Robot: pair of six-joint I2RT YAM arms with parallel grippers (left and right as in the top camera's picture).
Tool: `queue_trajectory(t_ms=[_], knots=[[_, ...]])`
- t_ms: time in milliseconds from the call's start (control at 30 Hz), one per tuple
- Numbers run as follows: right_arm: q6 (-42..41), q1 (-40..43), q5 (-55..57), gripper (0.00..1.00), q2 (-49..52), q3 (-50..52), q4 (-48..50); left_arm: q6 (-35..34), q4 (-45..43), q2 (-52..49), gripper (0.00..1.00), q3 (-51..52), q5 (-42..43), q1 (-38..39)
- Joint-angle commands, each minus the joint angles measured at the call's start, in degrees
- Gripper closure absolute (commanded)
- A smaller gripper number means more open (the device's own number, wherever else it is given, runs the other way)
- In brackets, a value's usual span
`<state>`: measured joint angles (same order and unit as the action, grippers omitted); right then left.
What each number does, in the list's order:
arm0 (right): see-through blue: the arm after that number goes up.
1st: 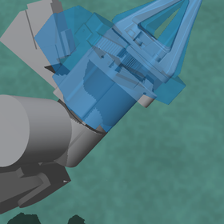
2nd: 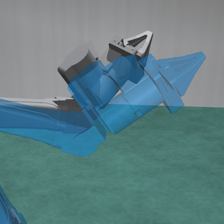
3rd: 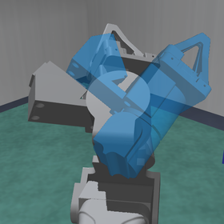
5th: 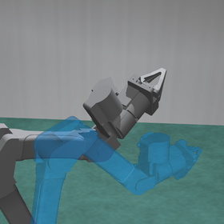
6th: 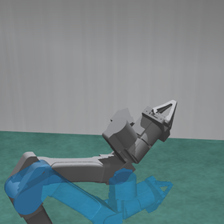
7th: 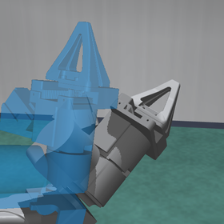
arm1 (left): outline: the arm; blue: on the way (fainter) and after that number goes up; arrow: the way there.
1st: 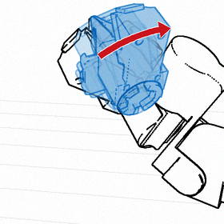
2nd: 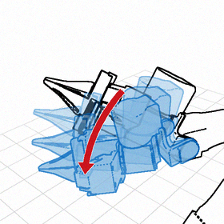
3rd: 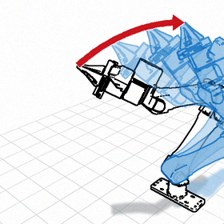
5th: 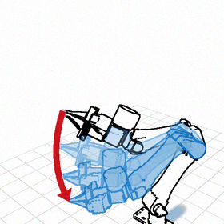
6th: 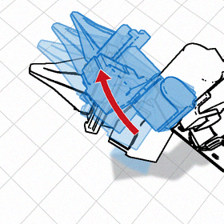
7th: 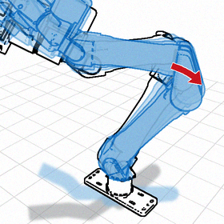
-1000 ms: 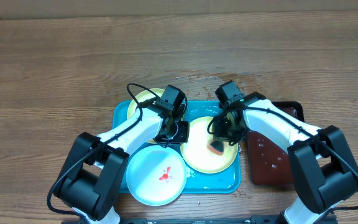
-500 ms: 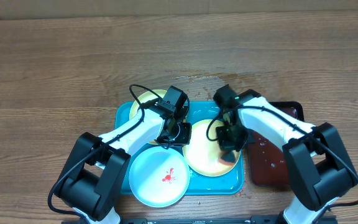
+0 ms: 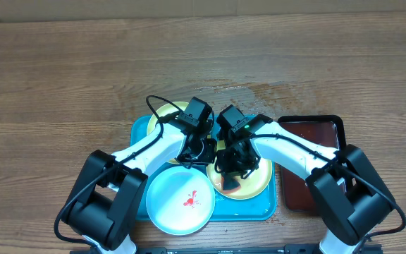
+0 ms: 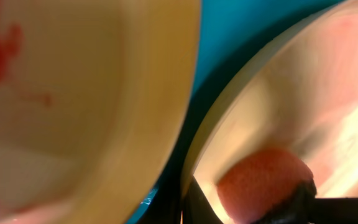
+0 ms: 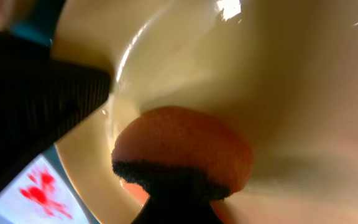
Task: Clean dirty plates on tray and stack at the side
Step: 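Scrub the right yellow plate with the sponge while left gripper holds it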
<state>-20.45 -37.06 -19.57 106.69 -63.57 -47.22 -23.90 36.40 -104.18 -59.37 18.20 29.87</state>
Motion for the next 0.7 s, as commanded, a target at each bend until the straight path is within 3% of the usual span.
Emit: queue_trajectory(t_ms=[0, 333, 667], knots=[[-7.2, 1.6, -1.1, 0.96, 0.9, 0.1, 4.7, -1.0, -0.2, -1.1, 0.96, 0.2, 0.9, 0.2], [-15.8, 5.6, 0.2, 0.96, 3.5, 0.1, 14.2, -1.0, 0.0, -1.1, 0.96, 0.2, 0.9, 0.2], [-13.7, 14.3, 5.7, 0.96, 5.1, 0.1, 6.4, -1.0, 0.0, -1.1, 0.96, 0.2, 0.9, 0.1]])
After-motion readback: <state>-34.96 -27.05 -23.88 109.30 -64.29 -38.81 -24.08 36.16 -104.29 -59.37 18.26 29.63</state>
